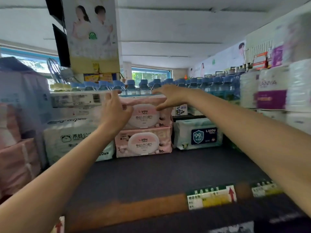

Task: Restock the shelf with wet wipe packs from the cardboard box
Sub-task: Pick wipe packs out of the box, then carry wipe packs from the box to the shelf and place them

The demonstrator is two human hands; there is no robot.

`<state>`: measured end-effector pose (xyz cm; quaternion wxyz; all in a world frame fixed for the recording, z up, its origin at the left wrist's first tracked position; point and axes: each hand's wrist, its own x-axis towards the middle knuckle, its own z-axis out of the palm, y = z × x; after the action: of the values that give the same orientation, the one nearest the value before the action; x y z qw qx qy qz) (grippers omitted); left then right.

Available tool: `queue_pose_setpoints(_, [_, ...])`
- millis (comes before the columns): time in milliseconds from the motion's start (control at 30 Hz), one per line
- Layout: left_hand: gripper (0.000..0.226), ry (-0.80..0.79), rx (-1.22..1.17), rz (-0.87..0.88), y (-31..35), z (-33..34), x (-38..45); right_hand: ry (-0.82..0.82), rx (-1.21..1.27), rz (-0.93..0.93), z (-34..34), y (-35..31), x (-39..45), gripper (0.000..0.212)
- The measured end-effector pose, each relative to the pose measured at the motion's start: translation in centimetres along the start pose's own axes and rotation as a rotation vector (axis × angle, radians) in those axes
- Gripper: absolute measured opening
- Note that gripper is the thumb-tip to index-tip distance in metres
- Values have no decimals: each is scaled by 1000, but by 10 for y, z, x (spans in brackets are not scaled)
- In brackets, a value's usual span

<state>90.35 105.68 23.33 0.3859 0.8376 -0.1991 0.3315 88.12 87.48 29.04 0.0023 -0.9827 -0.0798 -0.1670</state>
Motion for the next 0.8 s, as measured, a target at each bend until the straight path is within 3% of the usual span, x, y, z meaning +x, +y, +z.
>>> queue_pose_setpoints(133, [45, -68, -213, 183, 52, 7, -23, 52, -56, 111, -11, 7, -61, 57])
queue_pose_setpoints(333, [29, -424, -675, 452, 153, 45, -127, 73, -70, 396, -11, 17, -224, 47])
queue_pose_setpoints(400, [34, -568, -810, 555, 190, 57, -177, 61, -71, 525, -6, 12, -308, 40])
queue_pose_setpoints(467, [35, -779, -858, 637, 226, 67, -237, -1, -17, 704, 3, 4, -398, 23])
queue_pose_setpoints(600, [30, -1258, -860, 869, 297, 78, -383, -262, 153, 1202, 25, -27, -614, 28])
queue_pose_setpoints(800, [34, -1742, -813, 1233, 362, 36, -619, -175, 410, 1905, 67, -150, -895, 11])
